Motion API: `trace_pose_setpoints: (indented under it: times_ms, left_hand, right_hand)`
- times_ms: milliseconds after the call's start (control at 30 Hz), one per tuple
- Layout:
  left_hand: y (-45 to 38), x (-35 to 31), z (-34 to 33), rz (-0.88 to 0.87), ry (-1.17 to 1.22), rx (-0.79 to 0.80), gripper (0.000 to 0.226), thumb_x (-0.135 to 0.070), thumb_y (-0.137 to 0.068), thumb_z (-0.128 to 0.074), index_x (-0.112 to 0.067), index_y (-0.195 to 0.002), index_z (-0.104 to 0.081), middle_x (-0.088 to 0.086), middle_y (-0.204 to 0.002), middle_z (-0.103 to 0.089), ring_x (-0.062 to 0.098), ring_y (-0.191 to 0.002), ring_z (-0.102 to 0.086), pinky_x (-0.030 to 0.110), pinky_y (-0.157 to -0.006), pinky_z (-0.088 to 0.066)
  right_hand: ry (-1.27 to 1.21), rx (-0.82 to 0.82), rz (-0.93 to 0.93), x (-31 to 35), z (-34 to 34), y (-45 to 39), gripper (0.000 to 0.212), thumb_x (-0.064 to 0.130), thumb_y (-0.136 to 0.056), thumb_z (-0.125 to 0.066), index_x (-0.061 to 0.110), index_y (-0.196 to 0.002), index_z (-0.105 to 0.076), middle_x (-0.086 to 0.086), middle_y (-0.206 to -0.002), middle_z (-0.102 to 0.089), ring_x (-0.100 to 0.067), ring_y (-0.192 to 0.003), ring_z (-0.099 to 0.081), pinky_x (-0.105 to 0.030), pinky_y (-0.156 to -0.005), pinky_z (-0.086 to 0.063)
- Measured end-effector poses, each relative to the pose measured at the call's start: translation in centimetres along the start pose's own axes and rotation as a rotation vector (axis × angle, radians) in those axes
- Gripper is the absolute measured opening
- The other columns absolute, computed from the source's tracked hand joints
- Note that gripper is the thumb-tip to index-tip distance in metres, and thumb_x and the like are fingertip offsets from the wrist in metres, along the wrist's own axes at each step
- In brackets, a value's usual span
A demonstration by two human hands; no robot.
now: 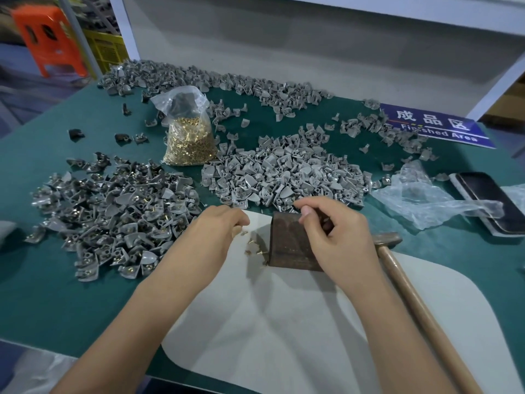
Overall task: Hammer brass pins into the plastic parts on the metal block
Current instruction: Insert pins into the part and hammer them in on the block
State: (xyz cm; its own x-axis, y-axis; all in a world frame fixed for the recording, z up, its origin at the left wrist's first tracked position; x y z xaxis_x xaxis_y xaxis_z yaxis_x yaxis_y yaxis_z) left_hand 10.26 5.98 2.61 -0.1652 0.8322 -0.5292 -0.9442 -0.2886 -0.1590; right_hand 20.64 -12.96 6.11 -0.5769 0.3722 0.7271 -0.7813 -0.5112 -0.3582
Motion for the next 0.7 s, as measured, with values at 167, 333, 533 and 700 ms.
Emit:
trace_pose_setpoints:
  times_ms: [167,333,533,700]
  left_hand:
    - [0.1,-0.3,0.4,0.015,-0.099,-0.010,0.020,-0.026,-0.099,-0.064,-0.018,-0.116,-0.071,-0.004,-0.107,-0.061,0.017,-0.109,-0.047,0.038,-0.089,-0.045]
    - [0.1,-1.9,0.3,-0.054,-0.263,-0.031,0.011,-0.030,-0.100,-0.060,-0.031,-0.106,-0.069,-0.013,-0.102,-0.059,0.013,-0.108,-0.046,0.026,-0.080,-0.042]
    - [-1.3,-2.8,0.1,-0.074,-0.286,-0.056,0.012,-0.034,-0.105,-0.049,-0.033,-0.108,-0.060,-0.014,-0.110,-0.057,0.012,-0.114,-0.044,0.027,-0.081,-0.040]
    - [-4.1,-5.5,0.3,-0.074,0.236,-0.065,0.011,-0.031,-0.102,-0.057,-0.030,-0.104,-0.068,-0.019,-0.097,-0.062,0.007,-0.101,-0.055,0.033,-0.083,-0.047]
  right_hand:
    - [0.010,0.008,-0.013,0.1,-0.1,0.0,0.020,0.020,-0.100,-0.060,0.030,-0.108,-0.075,0.022,-0.095,-0.071,-0.004,-0.094,-0.066,-0.028,-0.080,-0.054]
    - [0.028,0.025,-0.004,0.3,-0.2,0.0,0.020,0.021,-0.101,-0.060,0.031,-0.109,-0.075,0.022,-0.094,-0.071,-0.004,-0.095,-0.065,-0.033,-0.081,-0.055]
    - [0.019,0.004,0.038,0.2,-0.3,-0.1,0.020,0.019,-0.100,-0.061,0.029,-0.108,-0.075,0.022,-0.097,-0.071,-0.003,-0.098,-0.066,-0.028,-0.083,-0.054]
    - [-0.120,-0.096,0.048,0.0,0.4,-0.5,0.023,0.015,-0.093,-0.073,0.033,-0.106,-0.074,0.019,-0.096,-0.073,-0.007,-0.098,-0.069,-0.015,-0.083,-0.050]
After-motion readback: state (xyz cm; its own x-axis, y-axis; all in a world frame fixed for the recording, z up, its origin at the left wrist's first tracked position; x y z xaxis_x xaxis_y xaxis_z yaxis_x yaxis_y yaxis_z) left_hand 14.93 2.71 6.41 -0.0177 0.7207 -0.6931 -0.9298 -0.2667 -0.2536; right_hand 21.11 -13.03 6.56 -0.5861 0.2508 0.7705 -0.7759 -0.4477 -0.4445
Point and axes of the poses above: each hand's wrist, its own y-axis away from the middle knuckle, its own z-axis out of the back of the hand, x = y × z, the point moved 6 cm from there along -y, towards the middle knuckle
